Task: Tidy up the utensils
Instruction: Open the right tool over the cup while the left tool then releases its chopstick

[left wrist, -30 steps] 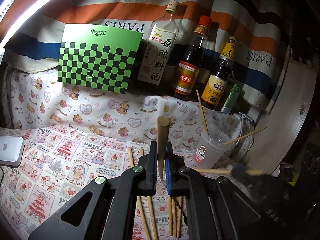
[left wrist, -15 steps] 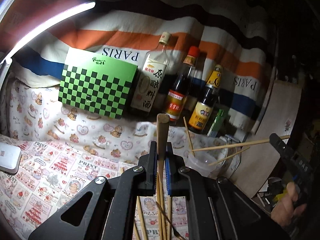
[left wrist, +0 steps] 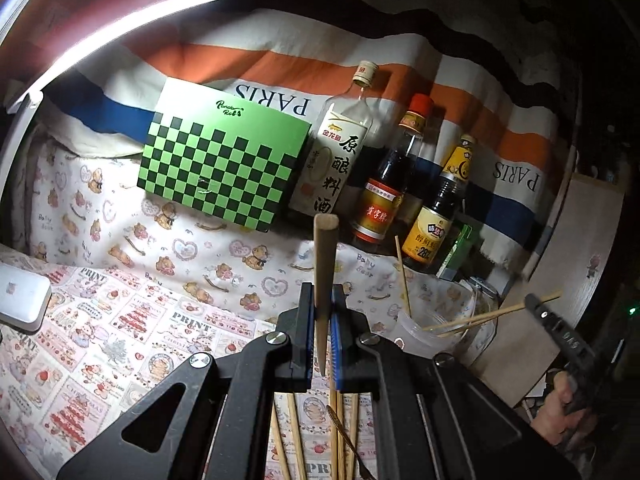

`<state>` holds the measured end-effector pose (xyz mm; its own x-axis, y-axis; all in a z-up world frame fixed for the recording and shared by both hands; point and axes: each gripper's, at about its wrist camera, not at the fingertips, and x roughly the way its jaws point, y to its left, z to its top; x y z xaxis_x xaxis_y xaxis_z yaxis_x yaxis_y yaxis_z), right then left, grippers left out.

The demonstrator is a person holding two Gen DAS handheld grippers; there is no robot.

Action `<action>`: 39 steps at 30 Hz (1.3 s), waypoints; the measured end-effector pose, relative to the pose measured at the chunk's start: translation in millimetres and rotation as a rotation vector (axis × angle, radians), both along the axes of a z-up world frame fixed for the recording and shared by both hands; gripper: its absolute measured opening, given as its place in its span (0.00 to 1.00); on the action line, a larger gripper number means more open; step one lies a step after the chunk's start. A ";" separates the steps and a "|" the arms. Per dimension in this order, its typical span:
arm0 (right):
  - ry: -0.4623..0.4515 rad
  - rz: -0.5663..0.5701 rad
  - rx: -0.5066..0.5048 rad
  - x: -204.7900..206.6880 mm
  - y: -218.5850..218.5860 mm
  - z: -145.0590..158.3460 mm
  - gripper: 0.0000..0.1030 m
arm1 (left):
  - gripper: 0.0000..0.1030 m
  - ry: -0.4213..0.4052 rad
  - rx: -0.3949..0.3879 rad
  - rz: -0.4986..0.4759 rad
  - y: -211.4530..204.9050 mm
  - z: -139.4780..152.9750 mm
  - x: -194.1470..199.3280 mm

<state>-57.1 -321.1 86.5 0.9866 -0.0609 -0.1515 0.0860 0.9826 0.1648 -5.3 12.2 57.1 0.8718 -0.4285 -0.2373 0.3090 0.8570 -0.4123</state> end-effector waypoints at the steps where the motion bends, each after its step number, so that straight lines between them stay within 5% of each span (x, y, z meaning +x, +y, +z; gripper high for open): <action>1: 0.013 -0.002 -0.001 3.6 -1.3 -2.7 0.06 | 0.05 0.003 -0.001 0.001 0.5 -0.3 0.4; 16: 0.159 0.023 0.084 39.3 -17.9 -27.5 0.07 | 0.05 0.025 -0.004 -0.045 -4.1 -2.0 4.3; 20: 0.169 0.031 0.109 38.7 -19.4 -26.8 0.47 | 0.05 -0.005 0.059 -0.047 -12.5 -3.1 4.0; 23: 0.172 0.045 0.128 35.7 -19.9 -25.0 0.48 | 0.05 -0.024 0.084 -0.064 -22.0 -0.9 3.1; 33: 0.280 0.014 0.158 44.3 -26.0 -29.2 0.60 | 0.05 -0.217 0.106 -0.096 -91.4 77.9 -1.8; 39: 0.348 0.005 0.251 56.7 -46.1 -40.3 0.60 | 0.05 -0.247 0.091 -0.101 -136.5 105.1 29.3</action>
<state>-0.4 -367.2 46.2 0.8742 0.0251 -0.4849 0.1740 0.9162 0.3610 23.9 -124.3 162.2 0.8620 -0.5028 -0.0647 0.4762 0.8468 -0.2368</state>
